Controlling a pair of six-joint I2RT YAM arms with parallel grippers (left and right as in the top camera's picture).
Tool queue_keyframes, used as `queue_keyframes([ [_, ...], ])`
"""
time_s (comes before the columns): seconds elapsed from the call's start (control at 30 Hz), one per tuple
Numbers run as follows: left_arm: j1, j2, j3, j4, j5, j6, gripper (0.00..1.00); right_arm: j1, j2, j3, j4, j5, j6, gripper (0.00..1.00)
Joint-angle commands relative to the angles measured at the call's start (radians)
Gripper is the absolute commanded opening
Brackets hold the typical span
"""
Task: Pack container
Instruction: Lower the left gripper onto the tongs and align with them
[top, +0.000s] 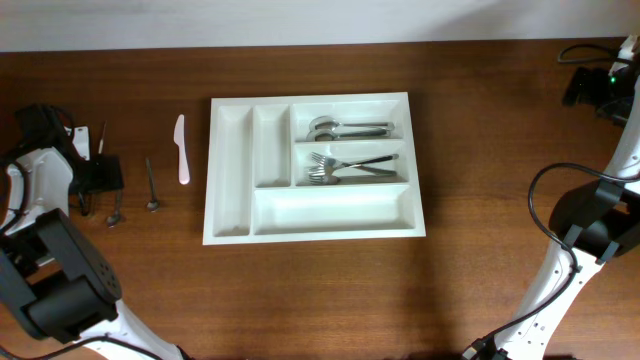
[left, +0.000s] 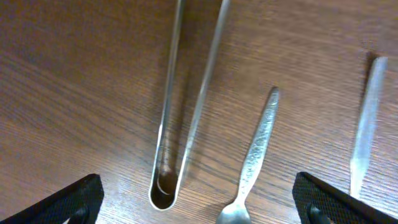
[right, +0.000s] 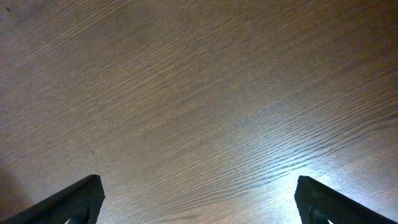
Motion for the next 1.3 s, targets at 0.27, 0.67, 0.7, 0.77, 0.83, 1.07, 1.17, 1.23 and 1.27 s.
queue_keyframes([
  [0.27,0.081,0.055,0.021,-0.009,0.069,0.142,0.99,-0.008,-0.039,-0.005,0.002,-0.001,0.002,0.99],
  [0.67,0.084,0.059,0.021,0.007,0.139,0.21,0.99,-0.008,-0.039,-0.005,0.002,-0.001,0.002,0.99],
  [0.7,0.084,0.061,0.021,0.009,0.139,0.212,0.99,-0.008,-0.039,-0.005,0.002,-0.001,0.002,0.99],
  [0.77,0.084,0.068,0.021,0.016,0.138,0.216,0.99,-0.008,-0.039,-0.005,0.002,-0.001,0.002,0.99],
  [0.83,0.084,0.074,0.021,0.027,0.138,0.216,0.99,-0.008,-0.039,-0.005,0.002,-0.001,0.002,0.99],
  [1.07,0.084,0.124,0.021,0.072,0.143,0.216,0.99,-0.008,-0.039,-0.005,0.002,-0.001,0.002,0.98],
  [1.17,0.084,0.143,0.021,0.098,0.158,0.216,0.99,-0.007,-0.039,-0.005,0.002,-0.001,0.002,0.99],
  [1.23,0.084,0.145,0.022,0.115,0.157,0.216,0.99,-0.008,-0.039,-0.005,0.002,-0.001,0.002,0.99],
  [1.27,0.084,0.145,0.027,0.117,0.157,0.216,0.99,-0.008,-0.039,-0.005,0.002,-0.001,0.002,0.99],
])
